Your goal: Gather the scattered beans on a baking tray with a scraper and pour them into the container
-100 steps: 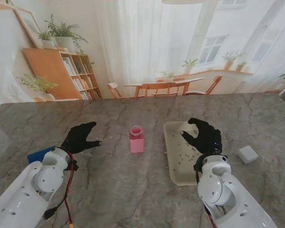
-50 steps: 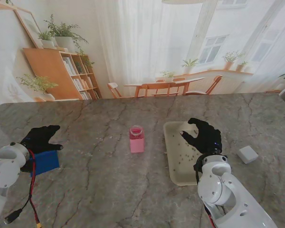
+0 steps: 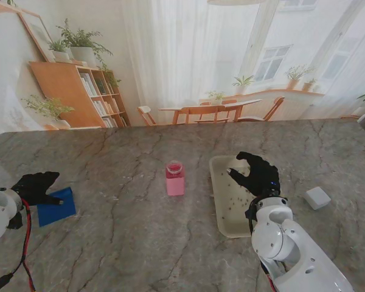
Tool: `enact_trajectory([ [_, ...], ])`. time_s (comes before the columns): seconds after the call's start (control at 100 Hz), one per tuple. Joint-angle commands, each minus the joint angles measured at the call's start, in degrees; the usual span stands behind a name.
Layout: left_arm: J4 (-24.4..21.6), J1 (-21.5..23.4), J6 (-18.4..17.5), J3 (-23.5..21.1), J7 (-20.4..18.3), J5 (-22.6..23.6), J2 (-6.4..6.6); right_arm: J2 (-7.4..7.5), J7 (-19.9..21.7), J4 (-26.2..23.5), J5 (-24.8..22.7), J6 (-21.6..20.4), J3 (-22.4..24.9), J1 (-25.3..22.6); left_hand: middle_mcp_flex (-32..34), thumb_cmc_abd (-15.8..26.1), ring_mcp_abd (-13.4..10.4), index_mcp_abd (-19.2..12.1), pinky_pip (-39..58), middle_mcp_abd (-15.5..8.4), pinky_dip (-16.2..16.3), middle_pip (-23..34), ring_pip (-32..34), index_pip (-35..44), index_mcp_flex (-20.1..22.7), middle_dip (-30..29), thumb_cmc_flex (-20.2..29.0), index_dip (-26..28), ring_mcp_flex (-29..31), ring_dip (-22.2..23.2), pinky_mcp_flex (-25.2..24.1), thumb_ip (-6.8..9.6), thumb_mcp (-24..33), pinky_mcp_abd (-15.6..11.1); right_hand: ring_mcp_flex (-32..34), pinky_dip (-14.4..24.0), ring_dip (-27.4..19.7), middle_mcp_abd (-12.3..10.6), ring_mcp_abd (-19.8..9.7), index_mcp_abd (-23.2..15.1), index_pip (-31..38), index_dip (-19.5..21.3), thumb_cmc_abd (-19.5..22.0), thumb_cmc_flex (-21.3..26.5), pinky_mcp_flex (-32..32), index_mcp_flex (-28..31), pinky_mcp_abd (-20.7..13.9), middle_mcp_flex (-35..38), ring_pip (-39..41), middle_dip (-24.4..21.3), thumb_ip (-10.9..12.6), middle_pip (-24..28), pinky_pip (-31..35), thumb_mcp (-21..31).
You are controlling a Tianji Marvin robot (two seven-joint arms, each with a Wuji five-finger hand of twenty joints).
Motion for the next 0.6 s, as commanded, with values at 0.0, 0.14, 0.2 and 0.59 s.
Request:
enact_trajectory([
  [0.0, 1.8, 0.05, -0.51, 0.03, 0.15, -0.05, 0.46, 0.0, 1.03, 0.3, 0.2, -0.51, -0.4, 0.35, -1.75, 2.11, 0.08, 3.54, -1.52, 0.24, -0.88, -0.34, 0.24, -1.82, -2.13, -0.41, 0.8, -1.18, -2.1, -0.48, -0.47, -3.3, 1.43, -0.08, 0.13, 1.33, 0.58, -0.83, -0.63, -0.73, -0.36, -0.94, 1.46, -0.18, -0.1, 0.19, 0.77, 0.78, -0.99, 0.11, 2.01, -1.53, -0.64, -1.24],
  [0.14, 4.63, -1.48, -1.22, 0.6, 0.16, 0.05, 0.78, 0.08, 1.57, 0.7, 0.42, -0.94, -1.05, 0.92, -1.36, 2.19, -0.23, 3.62, -0.73, -0.01, -0.78, 0.01, 0.92, -2.13, -1.95, -0.23, 1.07, -1.71, -1.56, -0.27, 0.14, -3.34, 1.34, -0.46, 0.22, 1.35, 0.58, -0.8, -0.63, -0.78, -0.39, -0.96, 1.46, -0.22, -0.06, 0.17, 0.83, 0.87, -1.04, 0.11, 2.01, -1.58, -0.7, -1.23],
  [0.2, 5.79, -2.15, -1.24, 0.96, 0.04, -0.34, 0.89, 0.12, 1.8, 0.8, 0.45, -1.06, -1.25, 1.07, -1.31, 2.1, -0.45, 3.43, -0.4, -0.16, -0.83, 0.06, 1.08, -2.15, -1.94, -0.19, 1.24, -1.83, -1.48, -0.24, 0.14, -3.34, 1.35, -0.68, 0.26, 1.34, 0.58, -0.87, -0.56, -0.79, -0.39, -0.97, 1.47, -0.26, -0.08, 0.23, 0.38, 0.91, -1.05, 0.11, 2.0, -1.58, -0.74, -1.25],
  [0.59, 8.39, -1.85, -4.02, -0.06, -1.24, -1.63, 1.43, 0.26, 2.37, 1.16, 0.43, -1.49, -1.5, 1.25, 0.97, 0.85, -1.51, 2.22, 5.34, -1.3, -1.2, 0.55, 1.84, -0.01, -1.83, 0.09, -0.16, -0.75, 1.1, -0.19, 0.53, -3.58, 1.17, -1.27, 0.49, 1.38, 0.59, -0.94, -0.7, -0.85, -0.38, -1.01, 1.55, -0.28, 0.02, 0.31, 0.58, 1.3, -1.08, 0.12, 1.99, -1.59, -0.78, -1.32],
])
